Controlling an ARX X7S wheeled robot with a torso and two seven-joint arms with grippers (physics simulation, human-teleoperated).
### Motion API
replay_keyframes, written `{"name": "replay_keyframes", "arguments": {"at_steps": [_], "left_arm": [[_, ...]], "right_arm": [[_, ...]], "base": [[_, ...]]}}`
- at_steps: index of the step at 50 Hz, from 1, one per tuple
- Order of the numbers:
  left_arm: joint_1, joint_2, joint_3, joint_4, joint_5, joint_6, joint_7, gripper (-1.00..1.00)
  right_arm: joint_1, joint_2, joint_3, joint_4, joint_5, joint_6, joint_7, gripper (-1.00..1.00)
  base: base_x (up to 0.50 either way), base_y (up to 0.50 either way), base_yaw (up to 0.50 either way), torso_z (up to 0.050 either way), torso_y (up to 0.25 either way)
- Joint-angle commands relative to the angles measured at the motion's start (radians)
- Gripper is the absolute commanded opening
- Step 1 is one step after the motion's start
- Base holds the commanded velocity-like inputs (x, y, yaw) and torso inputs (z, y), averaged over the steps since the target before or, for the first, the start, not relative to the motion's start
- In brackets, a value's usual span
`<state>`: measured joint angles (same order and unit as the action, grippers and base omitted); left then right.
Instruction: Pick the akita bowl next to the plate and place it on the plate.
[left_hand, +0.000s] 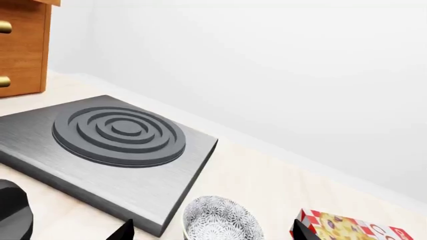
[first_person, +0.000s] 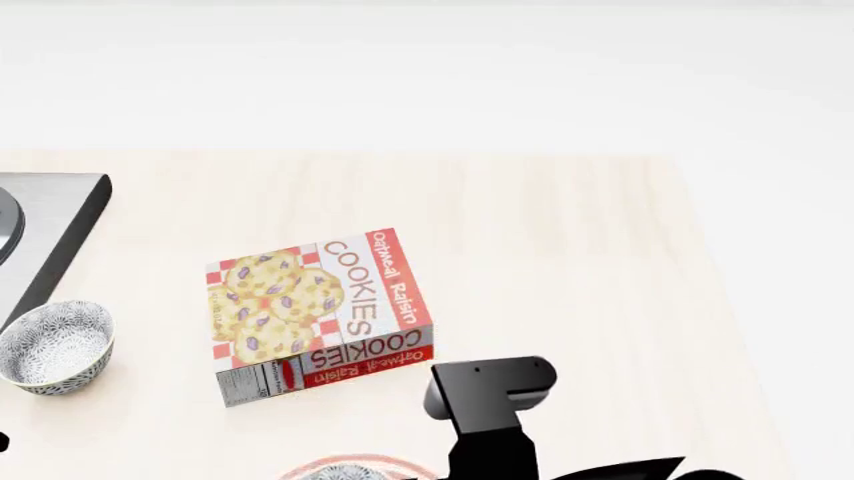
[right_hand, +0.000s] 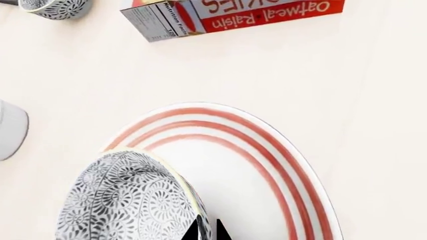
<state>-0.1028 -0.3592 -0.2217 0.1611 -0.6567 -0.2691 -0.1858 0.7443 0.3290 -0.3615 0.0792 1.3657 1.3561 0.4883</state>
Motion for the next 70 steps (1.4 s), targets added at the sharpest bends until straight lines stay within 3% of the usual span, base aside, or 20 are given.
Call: {"name": "replay_keyframes", "arguments": {"at_steps": [1, 32, 33, 57, 70], "left_arm": [[0.001, -0.002, 0.001, -0.001, -0.003, 0.002, -0.001, 1.0], [0.005, -0.007, 0.006, 0.005, -0.008, 0.004, -0.008, 1.0], [0.005, -0.007, 0.005, 0.006, -0.01, 0.004, -0.008, 1.0], [0.002, -0.009, 0.01, -0.004, -0.011, 0.01, -0.009, 1.0], [0.004, -0.011, 0.012, -0.003, -0.013, 0.012, -0.01, 1.0]], "right_arm": [[-0.003, 0.01, -0.031, 0.003, -0.02, -0.019, -0.026, -1.0], [-0.016, 0.029, -0.09, 0.023, -0.079, -0.079, -0.08, -1.0], [-0.013, 0.03, -0.093, 0.017, -0.079, -0.079, -0.084, 1.0], [0.08, 0.071, 0.012, -0.217, 0.175, 0.032, 0.203, 1.0], [0.095, 0.114, 0.043, -0.375, 0.15, -0.015, 0.283, 1.0]], "base": [[0.0, 0.0, 0.0, 0.0, 0.0], [0.0, 0.0, 0.0, 0.0, 0.0], [0.0, 0.0, 0.0, 0.0, 0.0], [0.0, 0.0, 0.0, 0.0, 0.0], [0.0, 0.0, 0.0, 0.0, 0.0]]}}
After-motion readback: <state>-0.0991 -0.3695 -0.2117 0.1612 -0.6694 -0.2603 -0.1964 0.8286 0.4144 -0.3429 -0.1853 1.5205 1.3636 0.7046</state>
